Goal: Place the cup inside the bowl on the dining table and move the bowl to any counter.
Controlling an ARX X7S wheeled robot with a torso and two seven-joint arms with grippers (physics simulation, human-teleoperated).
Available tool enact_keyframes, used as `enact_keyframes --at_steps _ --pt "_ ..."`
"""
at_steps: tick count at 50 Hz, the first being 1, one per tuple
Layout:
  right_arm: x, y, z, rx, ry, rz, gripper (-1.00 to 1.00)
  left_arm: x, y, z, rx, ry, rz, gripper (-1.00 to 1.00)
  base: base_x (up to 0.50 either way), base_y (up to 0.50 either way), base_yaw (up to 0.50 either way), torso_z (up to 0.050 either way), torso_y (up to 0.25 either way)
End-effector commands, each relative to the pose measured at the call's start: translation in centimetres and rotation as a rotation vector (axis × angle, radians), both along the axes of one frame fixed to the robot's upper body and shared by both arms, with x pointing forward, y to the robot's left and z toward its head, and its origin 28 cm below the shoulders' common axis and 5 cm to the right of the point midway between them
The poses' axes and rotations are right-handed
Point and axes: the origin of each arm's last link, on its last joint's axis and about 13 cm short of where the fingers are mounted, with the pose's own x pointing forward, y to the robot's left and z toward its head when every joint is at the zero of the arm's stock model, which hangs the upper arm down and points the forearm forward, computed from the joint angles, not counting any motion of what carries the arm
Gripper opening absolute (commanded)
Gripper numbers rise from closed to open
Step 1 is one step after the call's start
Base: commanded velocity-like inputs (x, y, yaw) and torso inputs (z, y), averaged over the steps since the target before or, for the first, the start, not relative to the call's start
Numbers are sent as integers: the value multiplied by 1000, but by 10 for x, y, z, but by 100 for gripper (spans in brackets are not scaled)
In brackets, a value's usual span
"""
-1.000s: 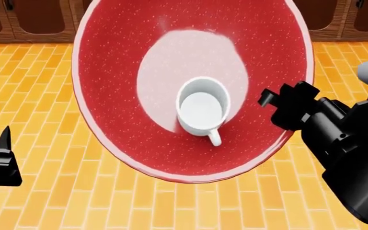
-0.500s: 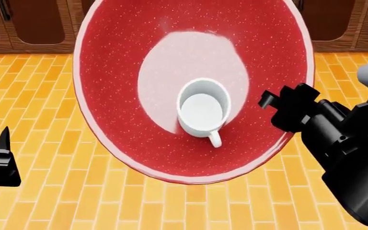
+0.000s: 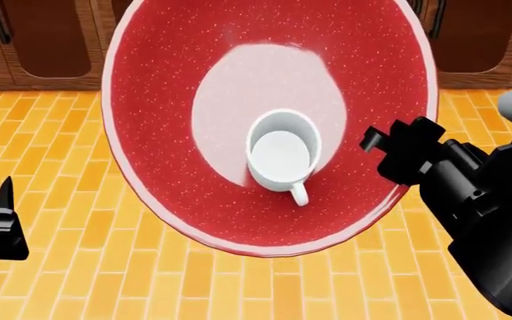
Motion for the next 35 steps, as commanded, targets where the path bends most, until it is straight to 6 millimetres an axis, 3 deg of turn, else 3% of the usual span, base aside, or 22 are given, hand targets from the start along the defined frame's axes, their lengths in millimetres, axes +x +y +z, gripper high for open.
enact_keyframes --at_steps 1,18,35 --pt "-1 0 5 13 -26 5 -100 0 -2 -1 -4 -7 -17 100 504 147 0 0 0" --pt "4 1 13 25 -48 6 -100 0 -2 19 10 -44 -16 100 504 144 0 0 1" --pt "6 4 22 22 -45 21 -100 0 -2 23 1 -46 -19 100 504 143 0 0 2"
